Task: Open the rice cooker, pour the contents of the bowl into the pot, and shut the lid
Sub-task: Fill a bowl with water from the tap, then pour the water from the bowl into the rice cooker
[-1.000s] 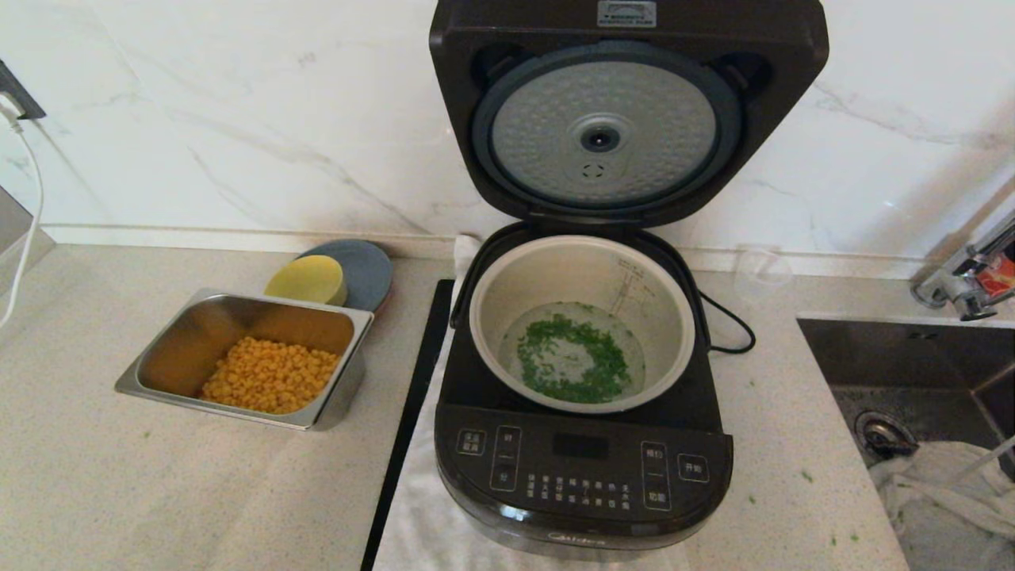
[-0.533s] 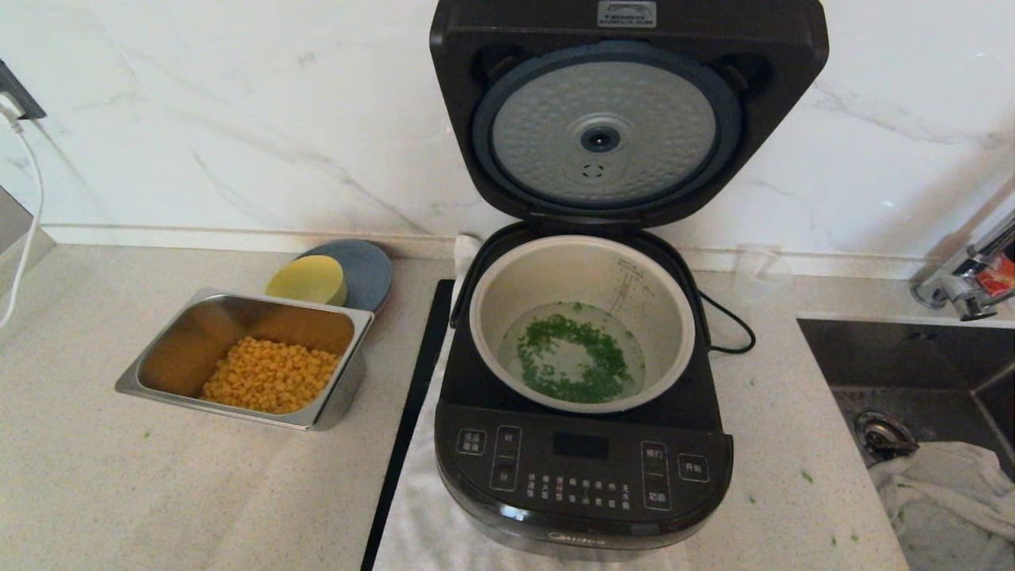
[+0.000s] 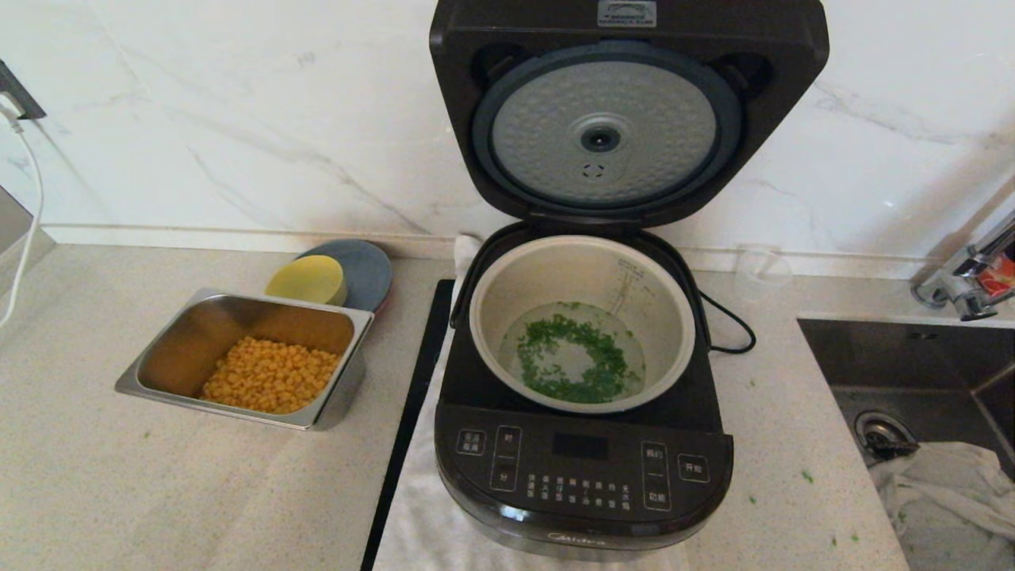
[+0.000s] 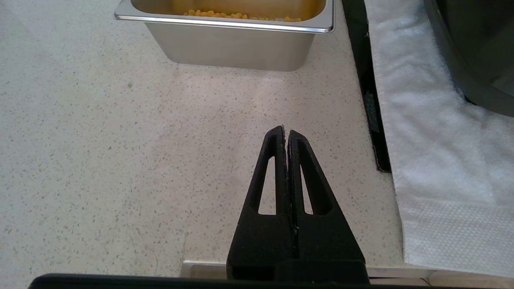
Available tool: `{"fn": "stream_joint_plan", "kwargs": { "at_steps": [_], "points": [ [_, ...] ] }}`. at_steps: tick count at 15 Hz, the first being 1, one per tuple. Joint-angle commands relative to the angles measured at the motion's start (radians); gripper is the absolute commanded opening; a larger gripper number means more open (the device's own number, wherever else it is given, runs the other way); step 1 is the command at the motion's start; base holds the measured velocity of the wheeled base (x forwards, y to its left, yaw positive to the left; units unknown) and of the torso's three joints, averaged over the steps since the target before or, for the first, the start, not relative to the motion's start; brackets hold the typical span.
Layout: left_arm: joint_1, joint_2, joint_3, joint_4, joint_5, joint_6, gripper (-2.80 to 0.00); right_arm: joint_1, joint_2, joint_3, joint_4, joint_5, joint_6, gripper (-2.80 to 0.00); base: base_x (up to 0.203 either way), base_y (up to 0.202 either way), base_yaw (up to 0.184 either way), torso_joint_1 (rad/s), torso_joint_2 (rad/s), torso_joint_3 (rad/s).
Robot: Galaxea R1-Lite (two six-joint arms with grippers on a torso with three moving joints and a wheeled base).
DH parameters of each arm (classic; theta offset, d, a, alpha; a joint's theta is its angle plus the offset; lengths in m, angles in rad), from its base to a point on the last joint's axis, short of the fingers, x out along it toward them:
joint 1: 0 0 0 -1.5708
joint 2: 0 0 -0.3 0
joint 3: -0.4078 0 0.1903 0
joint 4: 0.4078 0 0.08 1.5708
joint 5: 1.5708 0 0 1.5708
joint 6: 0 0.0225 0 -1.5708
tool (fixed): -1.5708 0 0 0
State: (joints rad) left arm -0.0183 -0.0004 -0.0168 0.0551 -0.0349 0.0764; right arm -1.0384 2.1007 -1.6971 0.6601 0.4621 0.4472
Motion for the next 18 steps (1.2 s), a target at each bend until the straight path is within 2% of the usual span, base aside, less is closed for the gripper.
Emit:
{"fn": "stream_joint_plan", "kwargs": {
  "at_steps": [1,5,10,18],
  "points": [
    [0.000,-0.001,0.000,0.000,0.000,0.000,-2.80,0.028,-0.072,0.043,0.009,0.003,-0.003,-2.80,0.000,0.000,0.000,0.000,0.00,0.000],
    [0.000,-0.001,0.000,0.000,0.000,0.000,-2.80,0.141,-0.218,0.166,0.036,0.000,-0.008,-2.80,0.000,0.000,0.000,0.000,0.00,0.000],
    [0.000,-0.001,0.000,0.000,0.000,0.000,-2.80,0.356,-0.417,0.319,0.055,-0.004,-0.001,-2.80,0.000,0.000,0.000,0.000,0.00,0.000],
    [0.000,-0.001,0.000,0.000,0.000,0.000,-2.80,0.777,-0.609,0.267,0.250,-0.036,0.013,-2.80,0.000,0.000,0.000,0.000,0.00,0.000]
  ]
}}
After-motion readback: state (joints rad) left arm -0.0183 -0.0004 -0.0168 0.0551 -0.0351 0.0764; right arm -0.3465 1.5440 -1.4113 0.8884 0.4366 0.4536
